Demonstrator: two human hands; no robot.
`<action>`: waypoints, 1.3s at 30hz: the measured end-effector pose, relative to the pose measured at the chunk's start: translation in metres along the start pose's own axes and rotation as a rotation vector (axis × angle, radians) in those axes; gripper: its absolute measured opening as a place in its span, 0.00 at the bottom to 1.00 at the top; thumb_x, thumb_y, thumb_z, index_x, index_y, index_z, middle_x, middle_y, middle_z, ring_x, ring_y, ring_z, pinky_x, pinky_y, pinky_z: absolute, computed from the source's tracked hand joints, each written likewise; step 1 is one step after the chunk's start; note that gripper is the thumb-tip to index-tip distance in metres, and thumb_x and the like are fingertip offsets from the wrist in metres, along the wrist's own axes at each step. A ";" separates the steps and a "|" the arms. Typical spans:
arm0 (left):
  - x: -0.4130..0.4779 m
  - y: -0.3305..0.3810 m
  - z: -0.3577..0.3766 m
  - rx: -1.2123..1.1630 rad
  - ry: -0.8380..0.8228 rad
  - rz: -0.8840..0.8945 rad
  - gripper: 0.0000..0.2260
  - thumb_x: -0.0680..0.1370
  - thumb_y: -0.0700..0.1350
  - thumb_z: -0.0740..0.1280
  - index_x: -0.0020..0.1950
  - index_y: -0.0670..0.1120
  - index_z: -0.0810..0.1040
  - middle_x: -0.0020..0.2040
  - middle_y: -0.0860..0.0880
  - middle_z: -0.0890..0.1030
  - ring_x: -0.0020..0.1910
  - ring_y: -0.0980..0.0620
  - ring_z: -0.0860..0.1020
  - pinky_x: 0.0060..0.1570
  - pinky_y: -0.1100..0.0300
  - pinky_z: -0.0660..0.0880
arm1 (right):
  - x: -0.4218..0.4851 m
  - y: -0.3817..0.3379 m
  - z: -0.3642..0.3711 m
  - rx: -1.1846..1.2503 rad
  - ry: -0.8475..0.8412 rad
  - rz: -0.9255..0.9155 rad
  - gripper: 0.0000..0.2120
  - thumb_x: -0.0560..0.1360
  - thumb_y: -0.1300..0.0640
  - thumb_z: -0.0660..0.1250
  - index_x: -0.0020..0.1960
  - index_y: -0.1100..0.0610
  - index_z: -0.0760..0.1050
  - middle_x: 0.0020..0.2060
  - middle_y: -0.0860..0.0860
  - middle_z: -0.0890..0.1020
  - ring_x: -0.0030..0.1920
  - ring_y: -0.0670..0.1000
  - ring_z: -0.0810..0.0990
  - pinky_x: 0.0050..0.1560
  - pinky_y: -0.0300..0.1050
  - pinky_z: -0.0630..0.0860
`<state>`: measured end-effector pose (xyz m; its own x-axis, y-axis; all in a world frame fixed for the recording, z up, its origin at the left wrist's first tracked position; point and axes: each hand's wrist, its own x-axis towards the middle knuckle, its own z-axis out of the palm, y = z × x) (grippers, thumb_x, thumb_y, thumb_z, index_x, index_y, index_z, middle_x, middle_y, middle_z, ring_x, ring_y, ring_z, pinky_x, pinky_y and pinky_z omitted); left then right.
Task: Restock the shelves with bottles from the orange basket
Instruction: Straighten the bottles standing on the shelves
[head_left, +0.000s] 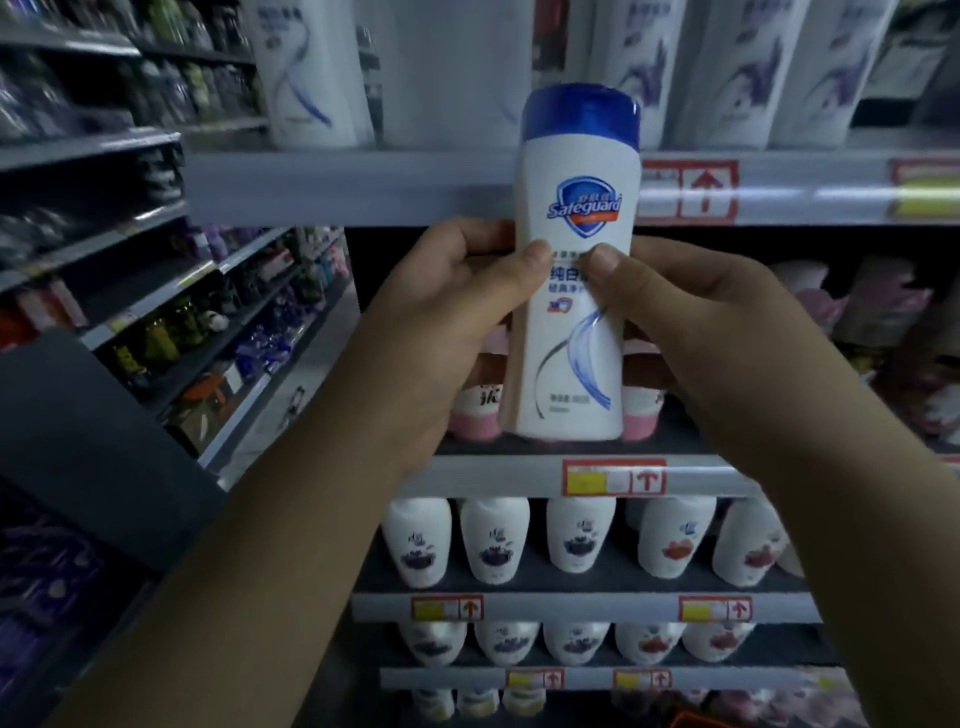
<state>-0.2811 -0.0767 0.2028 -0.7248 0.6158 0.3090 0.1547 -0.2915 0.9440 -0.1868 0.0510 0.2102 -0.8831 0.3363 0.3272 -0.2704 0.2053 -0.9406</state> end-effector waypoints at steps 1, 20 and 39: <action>0.002 0.007 -0.005 -0.009 -0.012 0.020 0.13 0.71 0.47 0.69 0.54 0.46 0.77 0.49 0.46 0.84 0.45 0.50 0.83 0.42 0.53 0.81 | 0.005 -0.005 0.004 0.004 0.002 -0.017 0.13 0.67 0.48 0.66 0.45 0.53 0.82 0.42 0.49 0.86 0.43 0.49 0.86 0.43 0.43 0.82; 0.070 0.102 -0.069 0.257 0.107 0.486 0.13 0.79 0.42 0.65 0.62 0.53 0.77 0.52 0.54 0.83 0.50 0.60 0.81 0.52 0.58 0.79 | 0.114 -0.094 0.077 -0.378 0.274 -0.374 0.04 0.78 0.54 0.64 0.48 0.53 0.76 0.46 0.51 0.83 0.49 0.49 0.83 0.53 0.53 0.80; 0.082 0.072 -0.094 0.348 -0.019 0.401 0.27 0.73 0.44 0.62 0.73 0.52 0.67 0.68 0.59 0.73 0.66 0.65 0.70 0.69 0.56 0.66 | 0.155 -0.068 0.105 -0.476 0.398 -0.342 0.10 0.77 0.62 0.65 0.58 0.62 0.75 0.48 0.53 0.81 0.50 0.51 0.79 0.53 0.45 0.77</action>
<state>-0.3927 -0.1162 0.2849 -0.5512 0.5201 0.6525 0.6330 -0.2488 0.7331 -0.3458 -0.0070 0.3157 -0.5468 0.4729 0.6909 -0.2306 0.7082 -0.6673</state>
